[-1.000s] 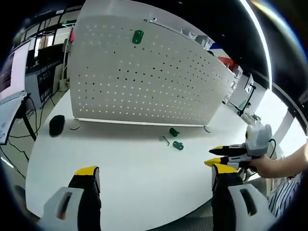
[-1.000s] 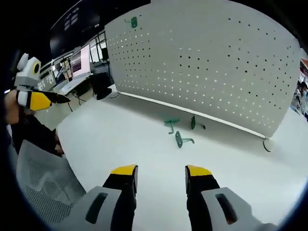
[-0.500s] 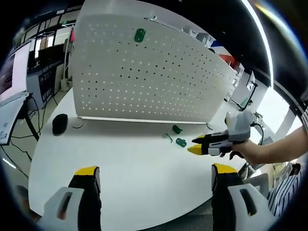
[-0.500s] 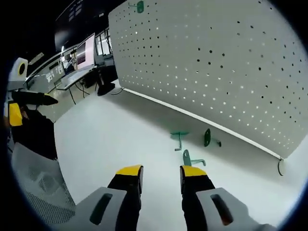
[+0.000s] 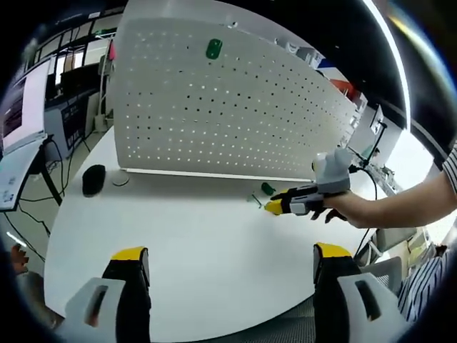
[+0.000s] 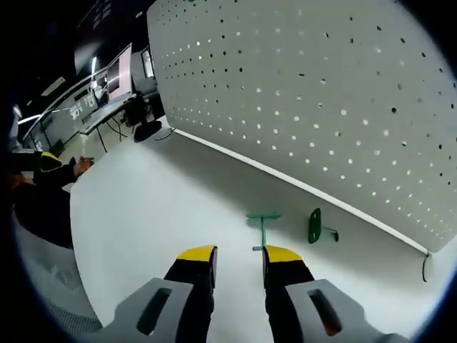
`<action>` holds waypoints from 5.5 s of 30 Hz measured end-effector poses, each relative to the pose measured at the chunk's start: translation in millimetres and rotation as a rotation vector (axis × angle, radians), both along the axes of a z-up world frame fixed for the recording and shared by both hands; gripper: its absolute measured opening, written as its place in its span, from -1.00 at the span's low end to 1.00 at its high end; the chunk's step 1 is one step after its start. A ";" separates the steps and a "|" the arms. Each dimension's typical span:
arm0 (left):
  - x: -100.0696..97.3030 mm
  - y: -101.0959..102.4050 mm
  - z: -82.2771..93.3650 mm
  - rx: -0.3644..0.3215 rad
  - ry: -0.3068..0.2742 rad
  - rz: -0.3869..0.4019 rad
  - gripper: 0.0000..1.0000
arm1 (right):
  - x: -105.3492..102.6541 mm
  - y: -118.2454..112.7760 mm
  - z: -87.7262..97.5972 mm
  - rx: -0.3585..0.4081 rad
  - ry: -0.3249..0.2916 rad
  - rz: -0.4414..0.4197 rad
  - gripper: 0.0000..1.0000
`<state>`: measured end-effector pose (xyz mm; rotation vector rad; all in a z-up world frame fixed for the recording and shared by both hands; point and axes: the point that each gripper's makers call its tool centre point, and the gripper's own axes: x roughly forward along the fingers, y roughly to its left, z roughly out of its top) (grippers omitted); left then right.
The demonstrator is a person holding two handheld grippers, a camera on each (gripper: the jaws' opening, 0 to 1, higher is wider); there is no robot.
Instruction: Insert the hook assembly into the mounting plate slot until the hook locks in place.
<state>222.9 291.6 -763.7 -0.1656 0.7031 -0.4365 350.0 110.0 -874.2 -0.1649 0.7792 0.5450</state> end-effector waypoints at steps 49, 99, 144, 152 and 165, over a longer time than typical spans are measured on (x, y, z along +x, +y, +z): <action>-0.1 7.2 -9.3 0.003 0.019 0.022 0.90 | 34.1 -5.6 -34.7 -0.081 0.026 0.025 -0.98; 6.1 3.8 20.6 -0.003 -0.076 -0.014 0.89 | 5.1 16.5 53.3 0.104 0.013 -0.021 -1.00; 9.1 -76.9 29.4 -0.093 -0.156 -0.414 -0.15 | -137.8 68.8 123.1 0.600 0.308 -0.018 -1.00; 5.8 -86.1 35.0 -0.125 -0.183 -0.462 -0.34 | -142.0 74.5 130.5 0.636 0.329 0.005 -1.00; 3.5 -95.1 43.5 -0.176 -0.221 -0.516 -0.62 | -145.4 80.2 136.0 0.666 0.351 0.036 -1.00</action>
